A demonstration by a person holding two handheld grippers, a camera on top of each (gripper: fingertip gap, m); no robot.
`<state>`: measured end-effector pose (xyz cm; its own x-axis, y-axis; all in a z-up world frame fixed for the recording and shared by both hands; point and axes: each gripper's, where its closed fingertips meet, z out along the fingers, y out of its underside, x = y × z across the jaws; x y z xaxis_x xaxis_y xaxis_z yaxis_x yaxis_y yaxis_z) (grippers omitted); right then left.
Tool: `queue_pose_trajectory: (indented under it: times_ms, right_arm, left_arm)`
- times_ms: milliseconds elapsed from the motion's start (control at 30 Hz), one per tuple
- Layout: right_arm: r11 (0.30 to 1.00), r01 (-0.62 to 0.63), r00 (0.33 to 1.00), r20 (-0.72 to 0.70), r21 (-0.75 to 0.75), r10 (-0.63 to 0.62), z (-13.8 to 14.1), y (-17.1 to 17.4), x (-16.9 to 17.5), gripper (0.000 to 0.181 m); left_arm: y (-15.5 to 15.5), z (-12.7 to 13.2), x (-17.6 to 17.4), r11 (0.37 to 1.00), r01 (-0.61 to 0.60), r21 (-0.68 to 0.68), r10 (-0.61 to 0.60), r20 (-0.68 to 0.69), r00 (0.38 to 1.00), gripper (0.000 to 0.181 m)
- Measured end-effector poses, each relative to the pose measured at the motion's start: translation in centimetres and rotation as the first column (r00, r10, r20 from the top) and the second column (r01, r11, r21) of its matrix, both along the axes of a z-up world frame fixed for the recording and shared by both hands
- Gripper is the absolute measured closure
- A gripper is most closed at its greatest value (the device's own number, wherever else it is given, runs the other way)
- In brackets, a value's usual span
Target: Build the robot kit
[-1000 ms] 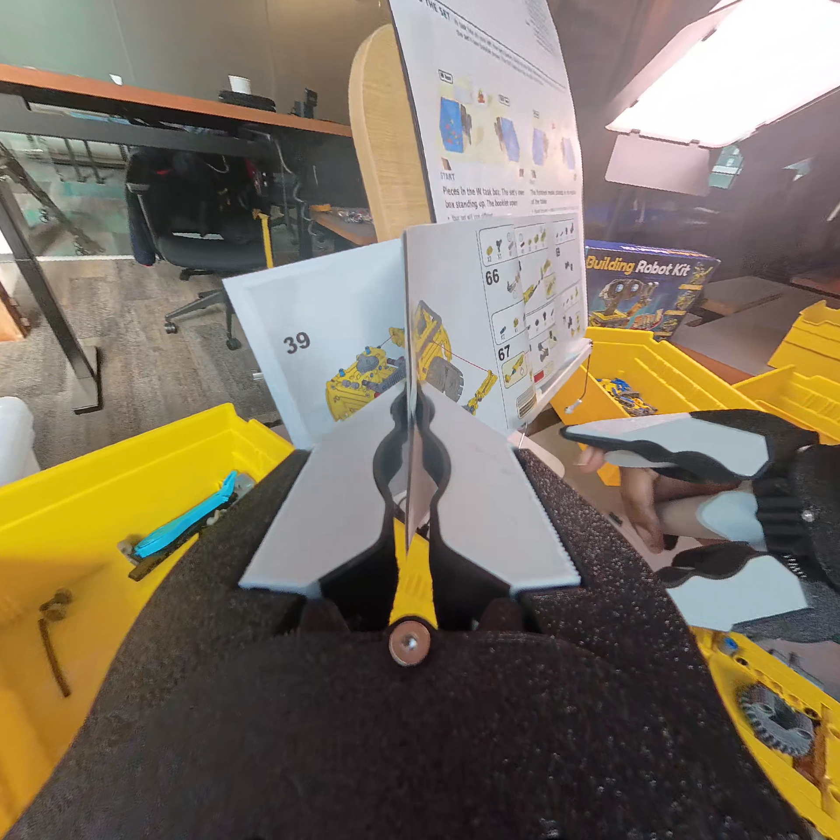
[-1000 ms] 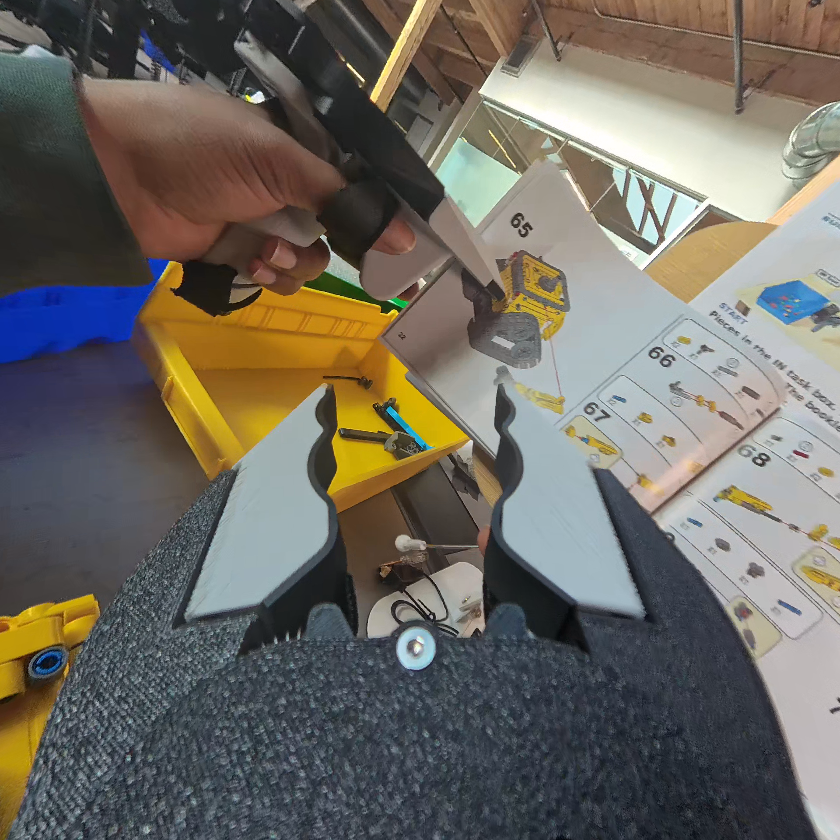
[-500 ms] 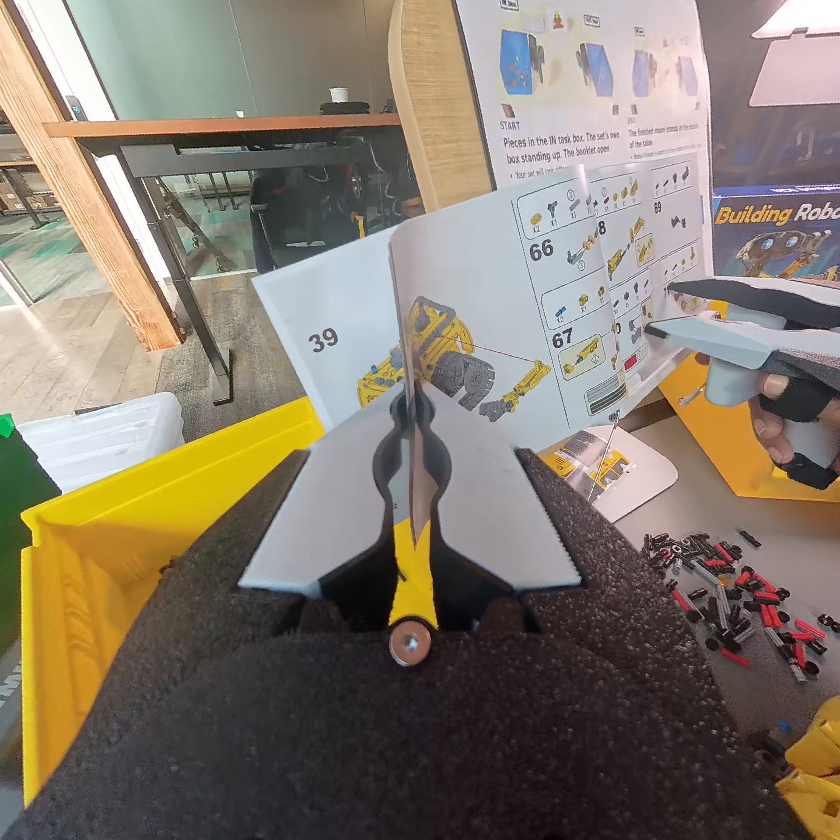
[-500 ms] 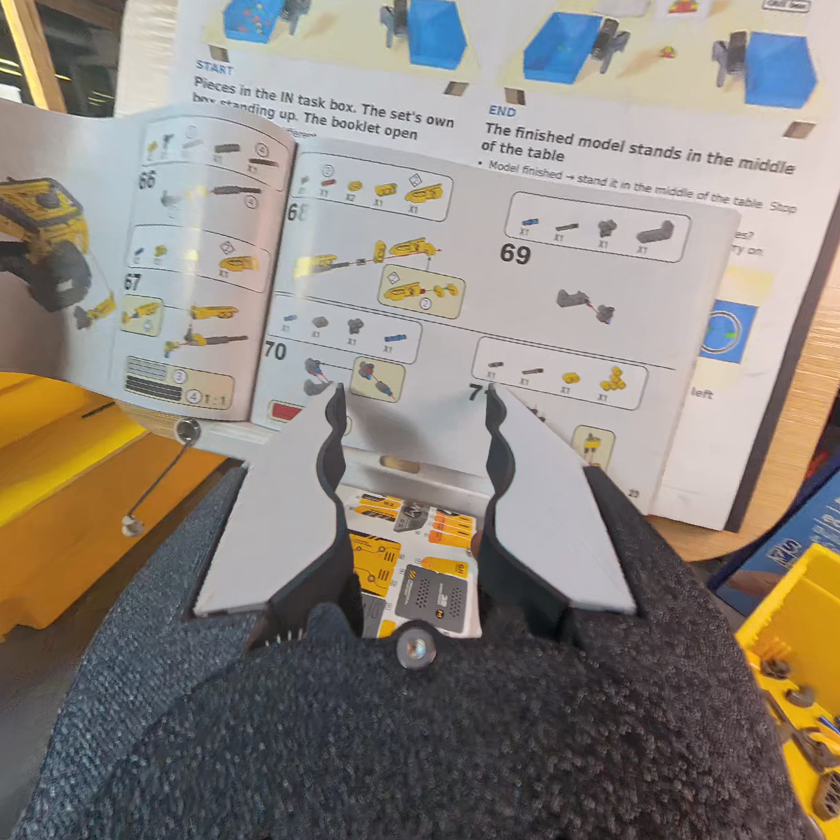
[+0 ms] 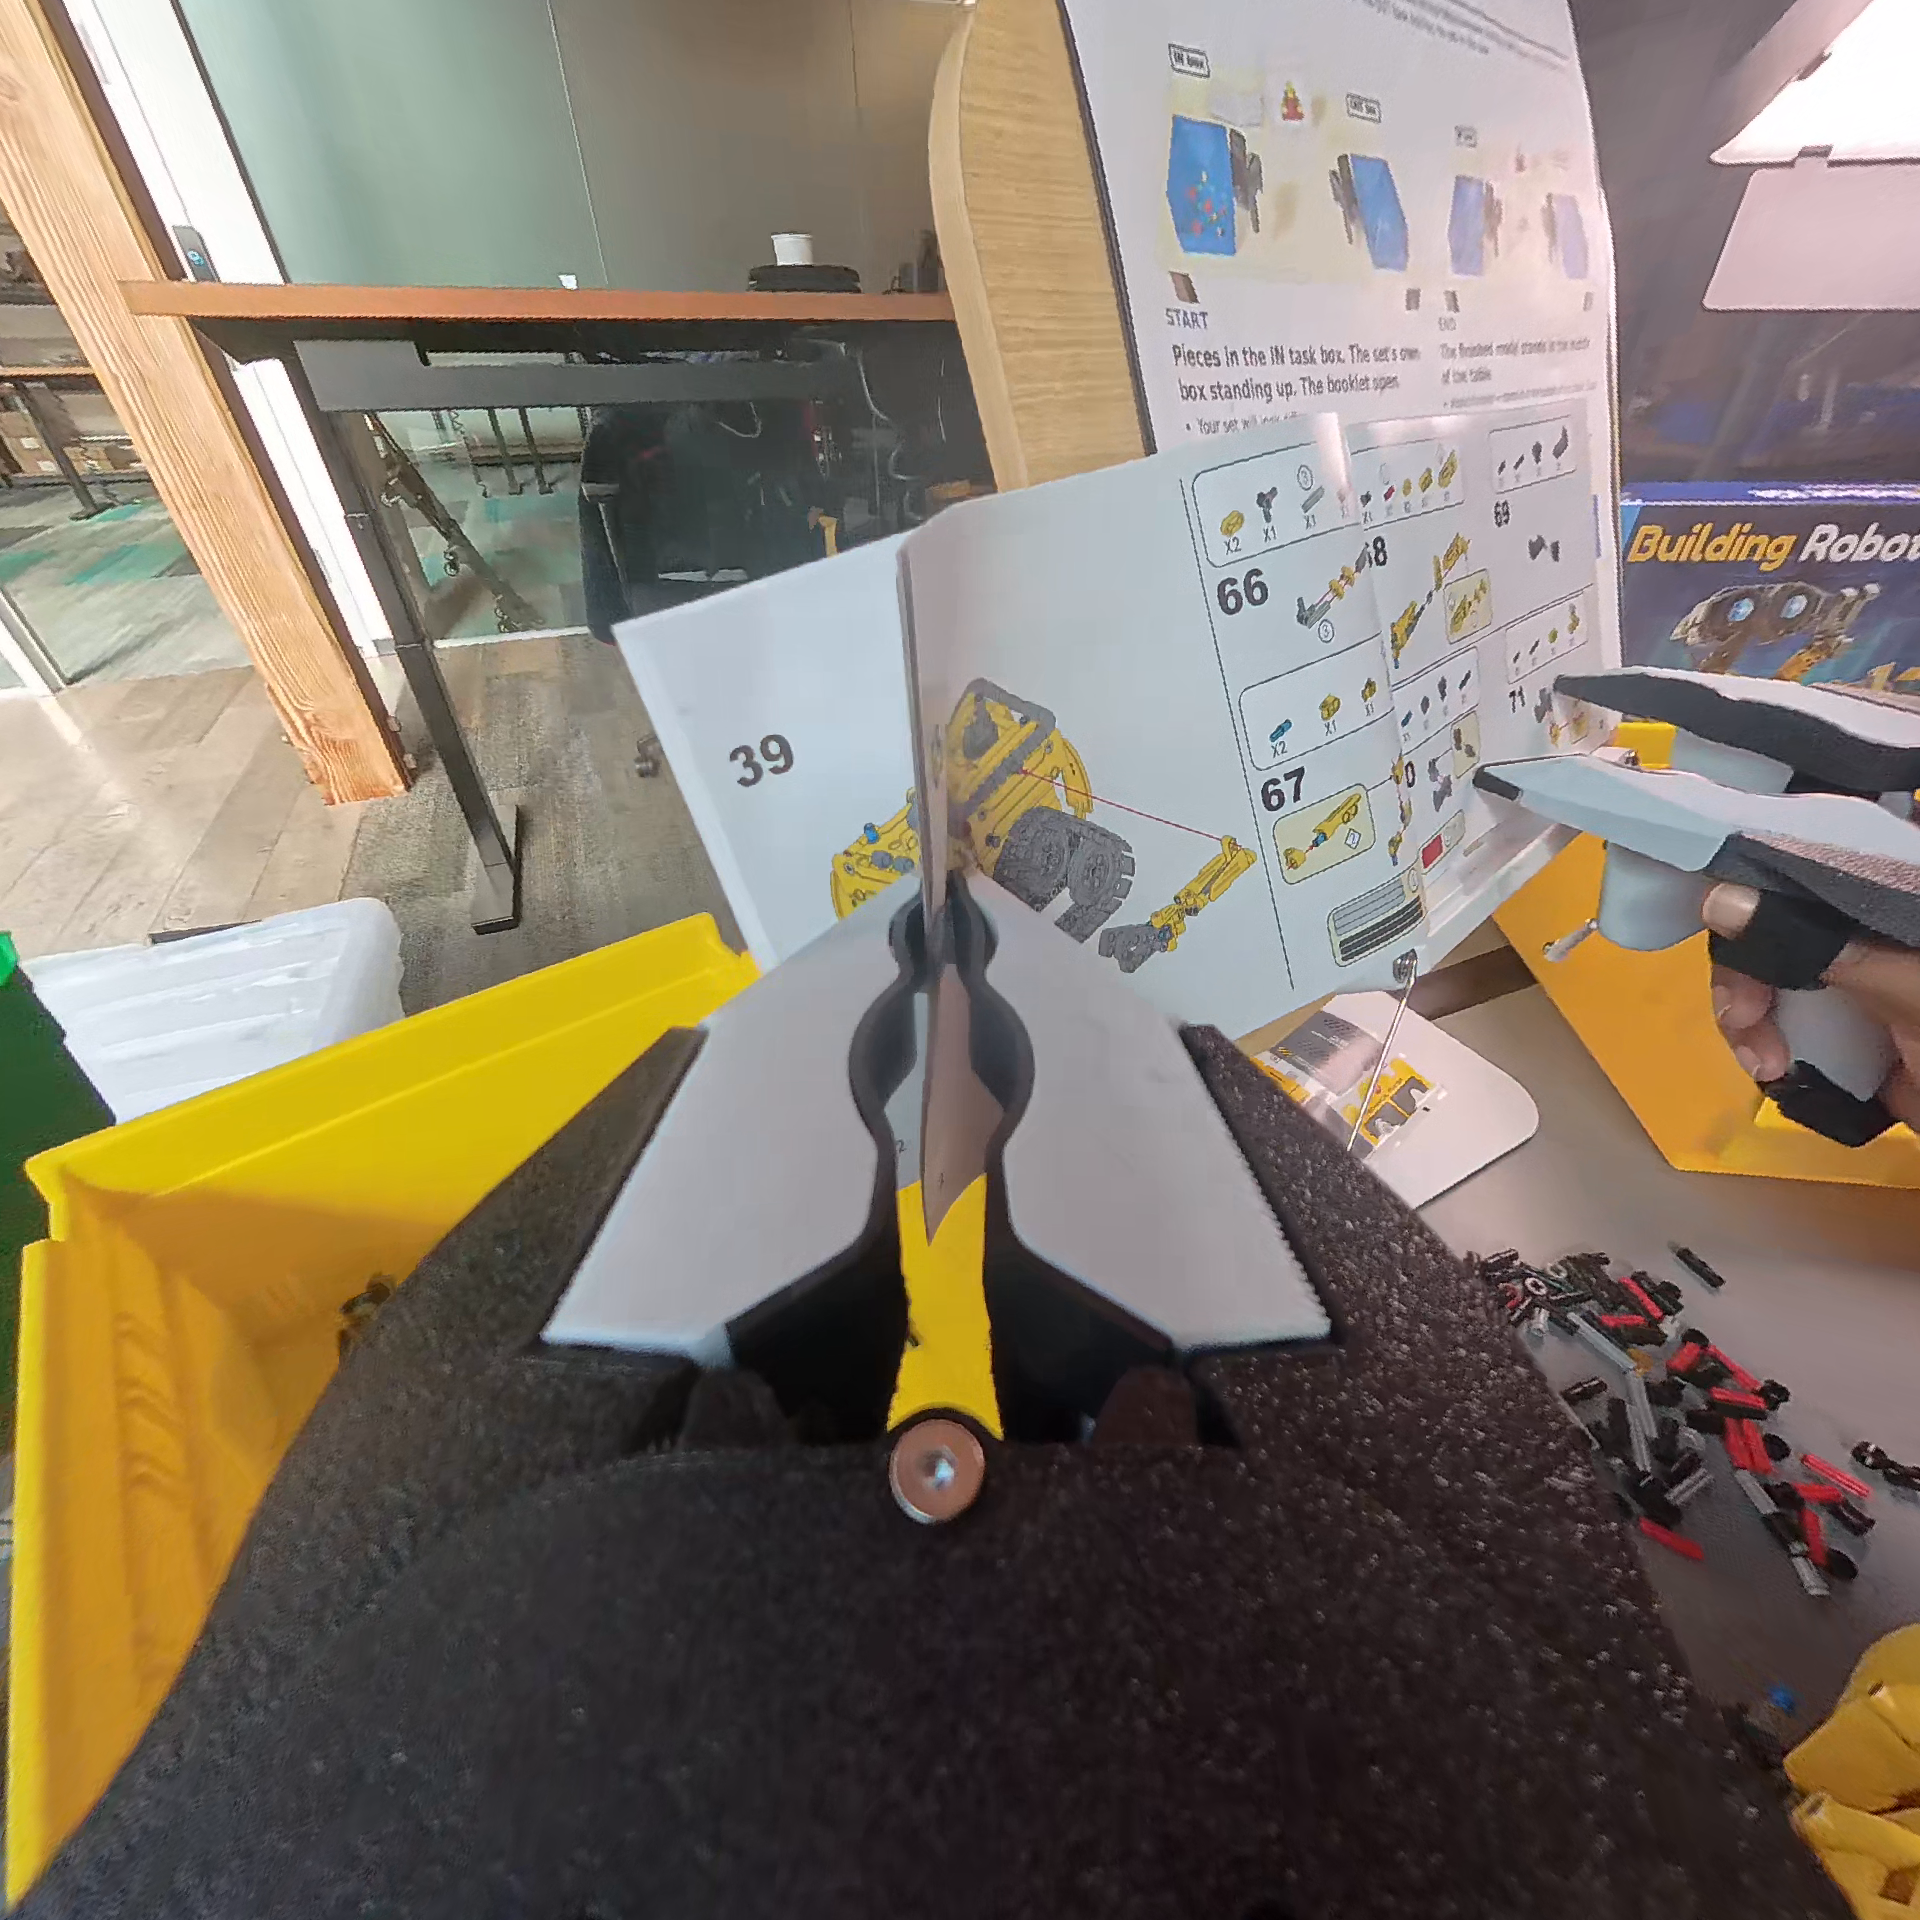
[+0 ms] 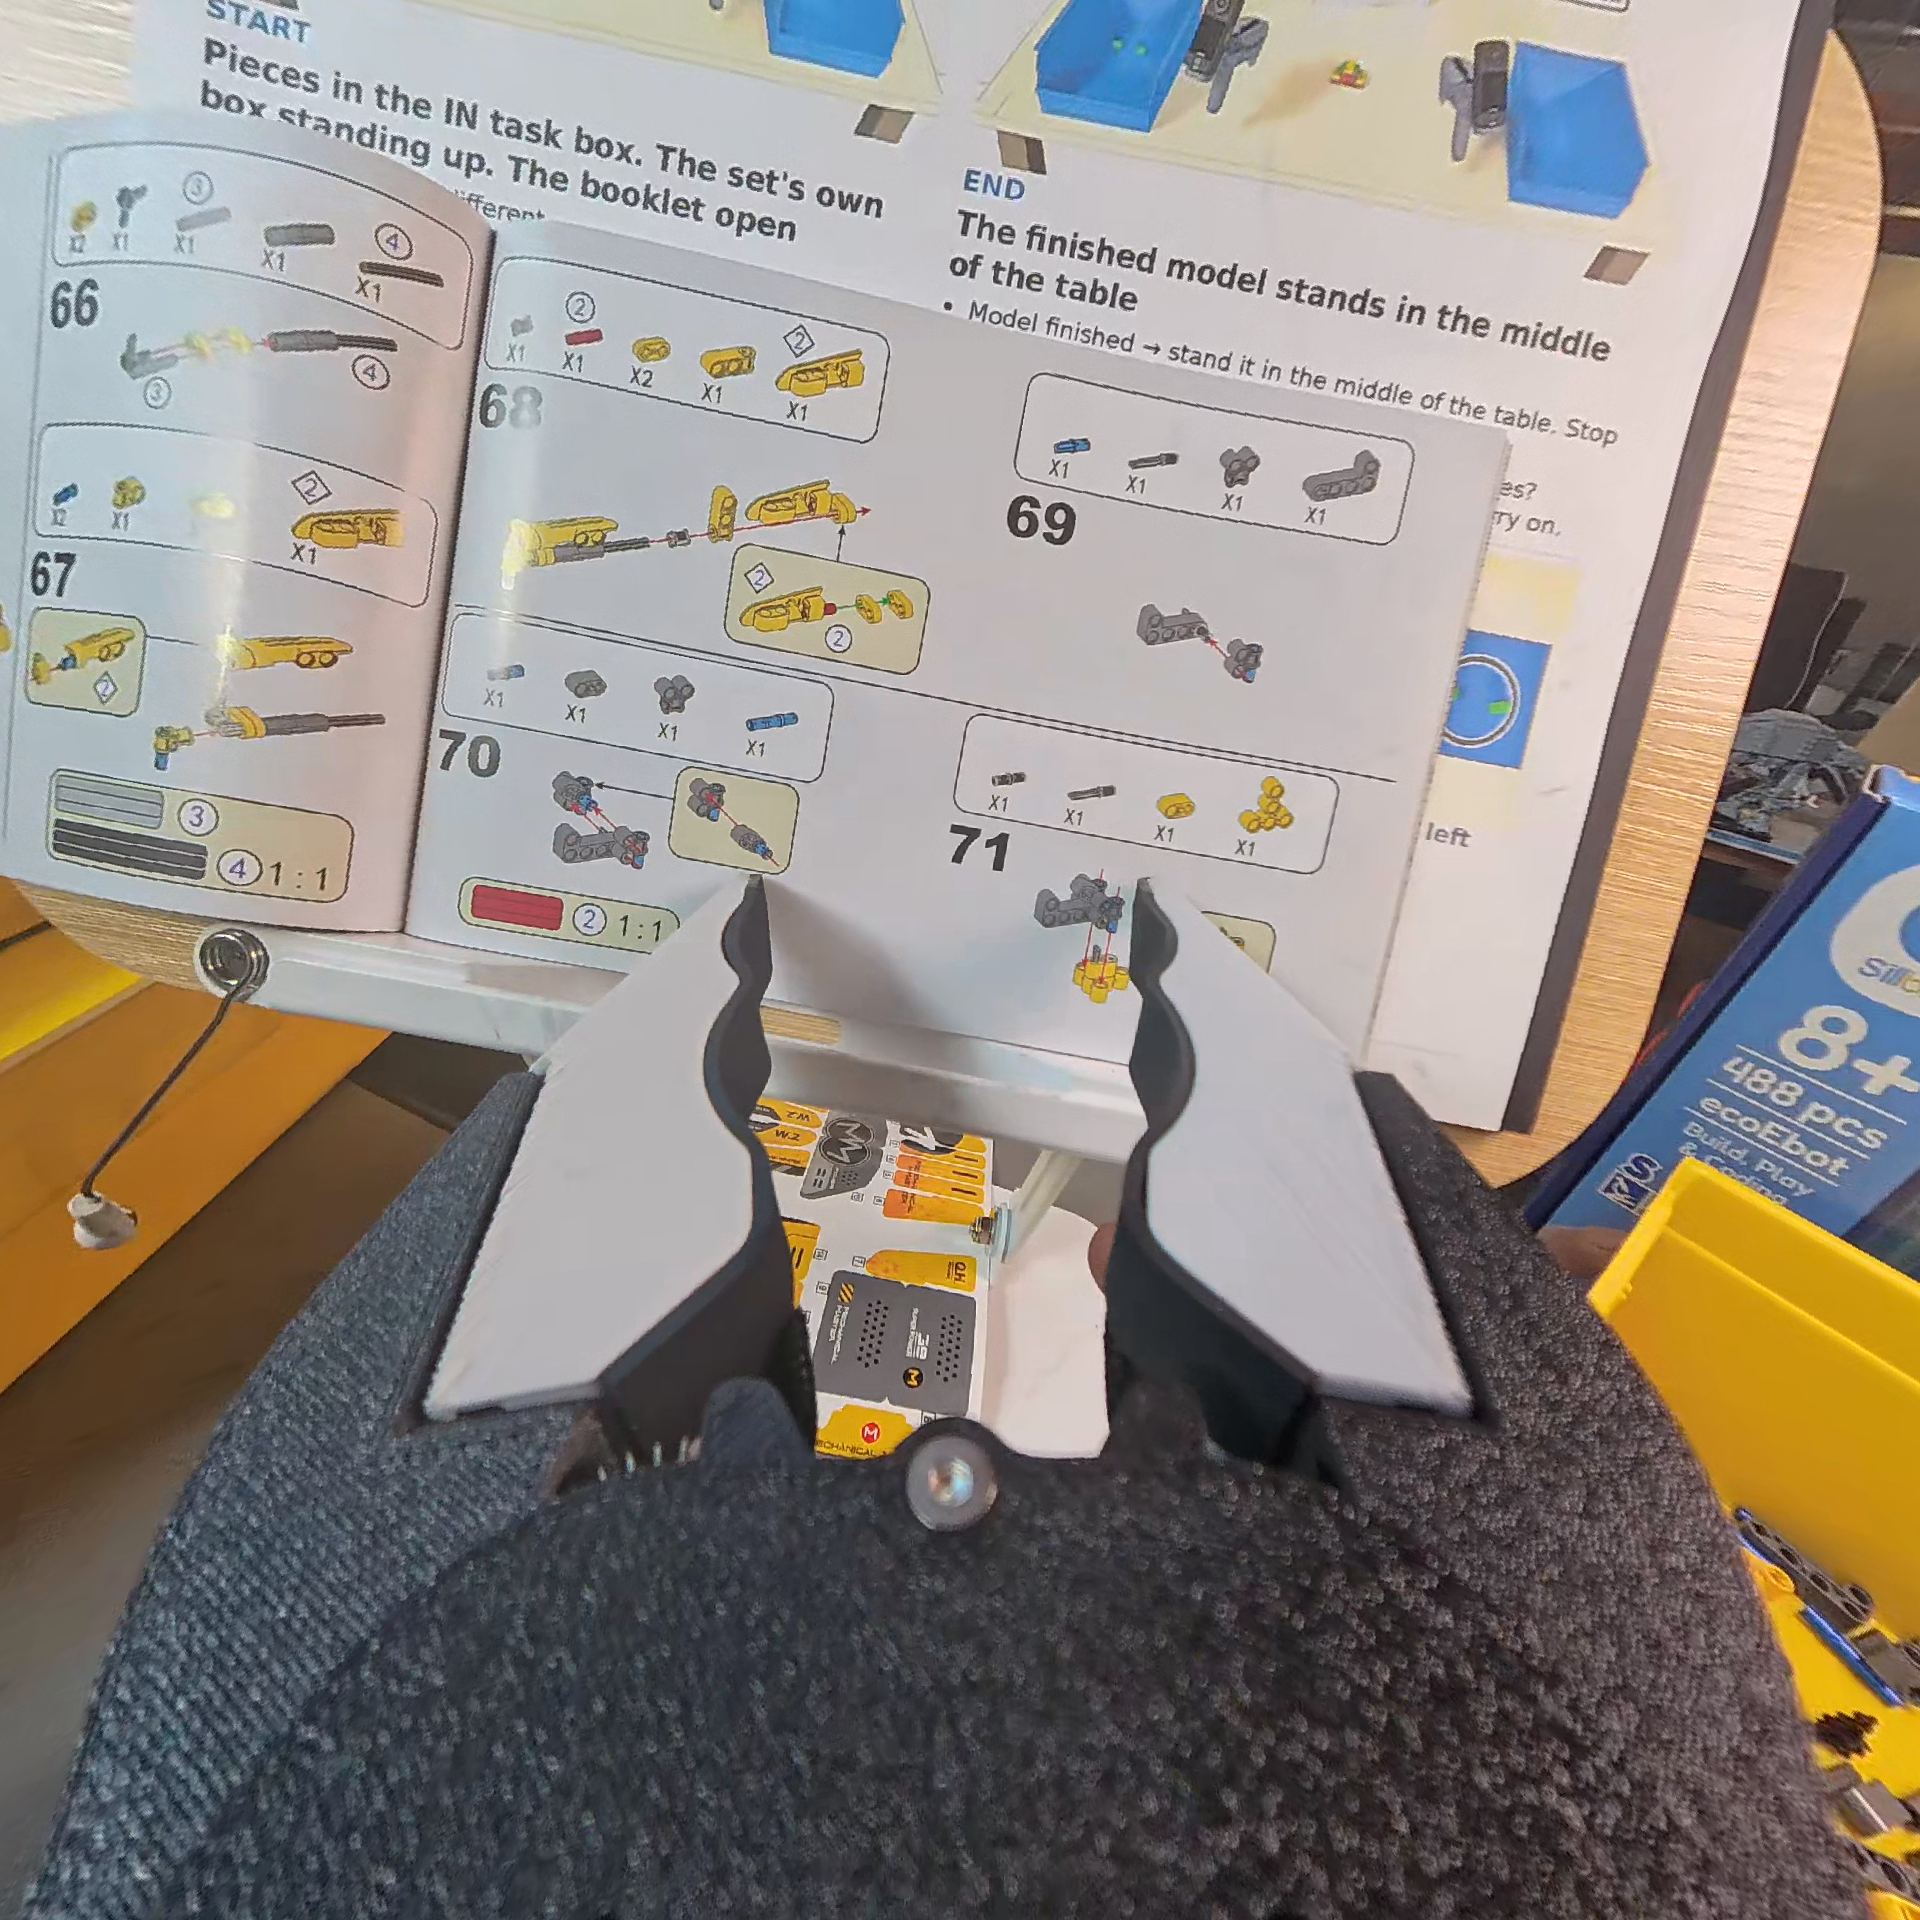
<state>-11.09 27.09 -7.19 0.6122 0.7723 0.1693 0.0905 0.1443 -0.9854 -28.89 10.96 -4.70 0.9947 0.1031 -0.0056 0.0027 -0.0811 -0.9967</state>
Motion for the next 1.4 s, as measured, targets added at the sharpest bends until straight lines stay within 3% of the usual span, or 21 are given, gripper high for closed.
queue_pose_trajectory:
  times_ms: [233, 533, 767, 933, 1167, 1300, 1400]
  right_arm:
    - [1.000, 0.001, 1.000, -0.004, -0.001, -0.001, 0.0, 0.0, 0.0, 0.112]
    - [1.000, -0.006, 1.000, -0.012, -0.024, 0.006, 0.2, 0.3, 0.3, 0.111]
    - [0.988, -0.031, 0.999, -0.025, -0.149, 0.027, 1.7, 2.3, 1.5, 0.057]
    - [0.983, 0.016, 0.998, 0.056, -0.181, -0.006, 2.8, 5.5, 2.7, 0.038]
    - [0.982, -0.049, 0.985, 0.154, -0.182, 0.078, 2.1, 7.9, 2.7, 0.052]
    - [0.983, -0.039, 0.985, 0.161, -0.180, 0.068, 2.1, 9.1, 3.6, 0.043]
    - [0.969, -0.098, 0.978, 0.158, -0.225, 0.135, 1.8, 9.8, 3.4, 0.035]
  left_arm:
    - [-0.5, 0.5, -0.1, 0.995, 0.073, 0.065, -0.082, 0.148, 0.986, 0.181]
    - [-0.4, 0.6, 0.1, 0.994, 0.081, 0.071, -0.091, 0.145, 0.985, 0.181]
    - [-0.6, 1.0, 0.3, 0.994, 0.083, 0.077, -0.092, 0.119, 0.989, 0.181]
    - [-0.5, 0.9, 0.4, 0.994, 0.081, 0.071, -0.088, 0.108, 0.990, 0.181]
    - [-0.5, 0.9, 0.5, 0.994, 0.081, 0.068, -0.088, 0.093, 0.992, 0.181]
    - [-0.4, 1.0, 0.7, 0.995, 0.077, 0.062, -0.081, 0.066, 0.995, 0.181]
    - [-0.3, 0.9, 0.8, 0.995, 0.076, 0.062, -0.080, 0.057, 0.995, 0.181]
